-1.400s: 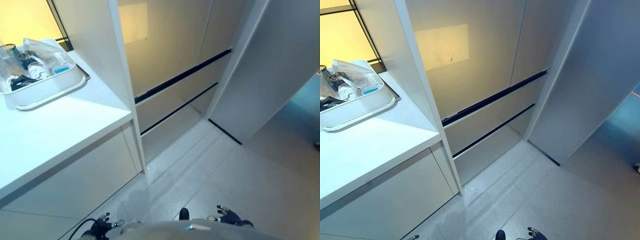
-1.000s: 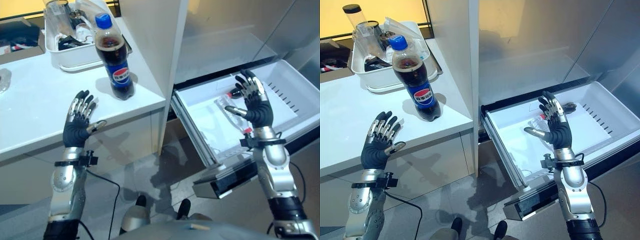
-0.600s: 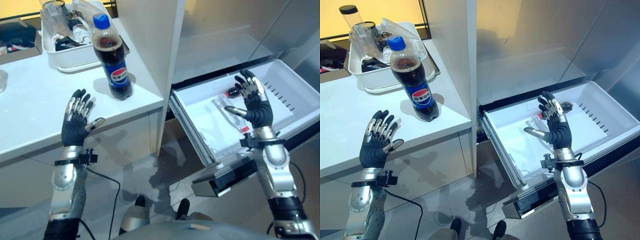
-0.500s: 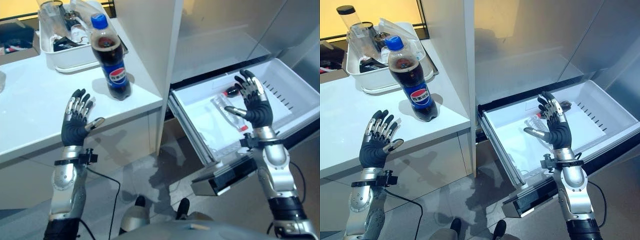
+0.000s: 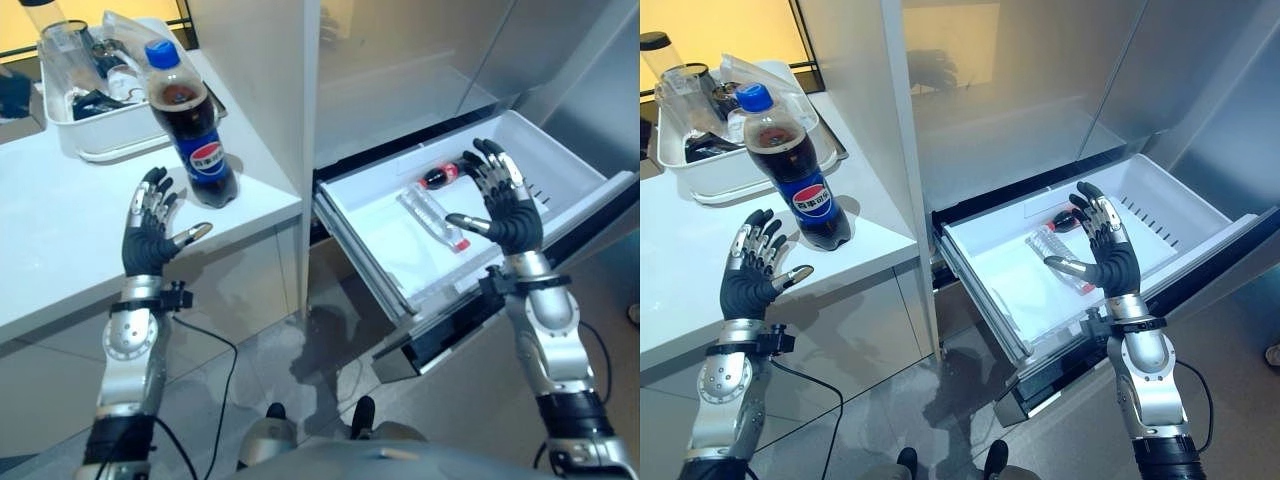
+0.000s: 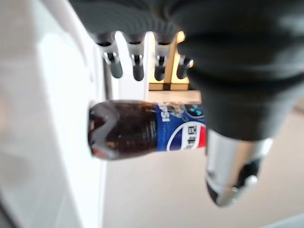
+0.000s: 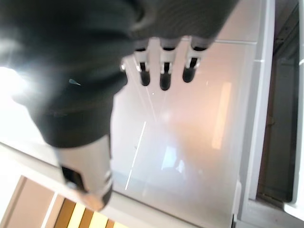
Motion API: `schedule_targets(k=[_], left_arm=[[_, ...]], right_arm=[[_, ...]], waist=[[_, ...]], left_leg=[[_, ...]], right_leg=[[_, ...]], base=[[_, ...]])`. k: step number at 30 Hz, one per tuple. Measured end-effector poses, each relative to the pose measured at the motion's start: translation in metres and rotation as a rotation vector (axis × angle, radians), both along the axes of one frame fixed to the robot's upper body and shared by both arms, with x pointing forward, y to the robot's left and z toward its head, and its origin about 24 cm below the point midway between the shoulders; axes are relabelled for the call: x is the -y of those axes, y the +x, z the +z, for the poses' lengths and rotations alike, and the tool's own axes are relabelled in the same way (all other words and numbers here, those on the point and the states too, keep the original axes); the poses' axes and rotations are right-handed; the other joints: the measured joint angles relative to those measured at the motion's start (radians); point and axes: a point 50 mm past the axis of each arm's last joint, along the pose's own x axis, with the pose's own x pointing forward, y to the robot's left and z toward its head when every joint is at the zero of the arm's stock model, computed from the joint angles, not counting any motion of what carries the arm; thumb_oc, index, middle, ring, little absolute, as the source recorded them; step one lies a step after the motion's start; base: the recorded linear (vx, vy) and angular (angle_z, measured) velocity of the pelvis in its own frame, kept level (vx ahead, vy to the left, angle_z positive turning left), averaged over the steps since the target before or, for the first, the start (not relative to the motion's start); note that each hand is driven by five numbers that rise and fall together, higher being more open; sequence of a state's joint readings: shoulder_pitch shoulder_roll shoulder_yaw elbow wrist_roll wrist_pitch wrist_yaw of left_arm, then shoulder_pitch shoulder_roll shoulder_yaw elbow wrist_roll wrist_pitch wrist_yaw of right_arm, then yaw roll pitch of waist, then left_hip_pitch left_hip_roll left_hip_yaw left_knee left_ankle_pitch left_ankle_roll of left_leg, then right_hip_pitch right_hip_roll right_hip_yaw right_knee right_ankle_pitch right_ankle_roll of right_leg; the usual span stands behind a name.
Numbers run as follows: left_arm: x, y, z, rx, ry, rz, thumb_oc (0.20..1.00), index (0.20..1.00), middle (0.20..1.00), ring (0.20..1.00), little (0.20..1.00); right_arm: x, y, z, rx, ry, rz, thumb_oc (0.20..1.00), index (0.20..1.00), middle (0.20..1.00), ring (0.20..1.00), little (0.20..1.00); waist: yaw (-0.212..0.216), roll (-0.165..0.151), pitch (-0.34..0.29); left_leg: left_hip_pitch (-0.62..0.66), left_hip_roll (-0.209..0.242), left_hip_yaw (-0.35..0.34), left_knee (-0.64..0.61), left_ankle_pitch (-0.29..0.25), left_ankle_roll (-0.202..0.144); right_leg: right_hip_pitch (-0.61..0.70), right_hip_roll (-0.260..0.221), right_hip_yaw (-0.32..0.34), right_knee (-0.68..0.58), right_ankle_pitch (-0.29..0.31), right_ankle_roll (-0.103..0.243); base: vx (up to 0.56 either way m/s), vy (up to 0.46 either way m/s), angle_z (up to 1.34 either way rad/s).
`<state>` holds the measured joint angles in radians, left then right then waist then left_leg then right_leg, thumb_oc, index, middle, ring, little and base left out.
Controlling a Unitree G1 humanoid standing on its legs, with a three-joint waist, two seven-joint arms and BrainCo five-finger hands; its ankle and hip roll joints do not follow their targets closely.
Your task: Take the drinks into the refrigerator
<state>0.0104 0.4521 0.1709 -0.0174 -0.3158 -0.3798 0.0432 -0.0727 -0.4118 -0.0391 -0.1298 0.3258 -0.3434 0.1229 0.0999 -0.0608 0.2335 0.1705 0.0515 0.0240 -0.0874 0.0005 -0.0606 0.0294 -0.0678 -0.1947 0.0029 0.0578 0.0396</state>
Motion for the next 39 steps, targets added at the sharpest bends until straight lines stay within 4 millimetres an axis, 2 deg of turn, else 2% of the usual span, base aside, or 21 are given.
schedule_targets(k=[6,13,26,35,39], left_arm=[[-0.006,0.007,0.010,0.025,0.046,0.037,1.000,1.000,1.000,1.000,1.000],[-0.018,0.009,-0.008,-0.060,0.059,0.117,1.000,1.000,1.000,1.000,1.000],[-0.034,0.010,-0.023,-0.152,0.060,0.182,1.000,1.000,1.000,1.000,1.000],[-0.036,0.015,-0.025,-0.173,0.045,0.181,1.000,1.000,1.000,1.000,1.000],[-0.041,0.026,-0.023,-0.181,0.010,0.197,1.000,1.000,1.000,1.000,1.000]], right_arm=[[-0.009,0.001,-0.002,-0.021,-0.008,0.063,1.000,1.000,1.000,1.000,1.000],[-0.009,0.001,-0.002,-0.040,-0.022,0.109,1.000,1.000,1.000,1.000,1.000],[-0.011,0.001,-0.001,-0.039,-0.010,0.144,1.000,1.000,1.000,1.000,1.000],[-0.014,0.000,-0.001,-0.047,0.006,0.165,1.000,1.000,1.000,1.000,1.000],[-0.021,0.000,-0.005,-0.065,-0.004,0.207,1.000,1.000,1.000,1.000,1.000]], waist=[[-0.003,-0.006,-0.017],[-0.012,-0.008,-0.037],[-0.034,-0.009,-0.039],[-0.037,-0.013,-0.057],[-0.041,-0.019,-0.076]], left_leg=[[0.013,0.002,0.027,0.000,-0.005,-0.003],[0.013,0.008,0.058,0.000,-0.007,-0.006],[0.025,0.013,0.082,0.000,-0.010,-0.011],[0.022,0.012,0.085,0.000,-0.011,-0.011],[0.012,0.012,0.086,0.000,-0.010,-0.011]], right_leg=[[-0.002,0.010,0.028,0.001,0.004,-0.004],[-0.018,0.022,0.058,0.000,0.015,-0.011],[-0.018,0.031,0.080,-0.002,0.021,-0.016],[-0.024,0.033,0.085,-0.003,0.021,-0.016],[-0.033,0.033,0.086,-0.003,0.025,-0.016]], base=[[0.00,0.008,-0.14],[0.01,0.010,-0.14],[0.01,0.004,-0.05],[0.00,0.000,0.00],[0.00,0.000,0.00]])
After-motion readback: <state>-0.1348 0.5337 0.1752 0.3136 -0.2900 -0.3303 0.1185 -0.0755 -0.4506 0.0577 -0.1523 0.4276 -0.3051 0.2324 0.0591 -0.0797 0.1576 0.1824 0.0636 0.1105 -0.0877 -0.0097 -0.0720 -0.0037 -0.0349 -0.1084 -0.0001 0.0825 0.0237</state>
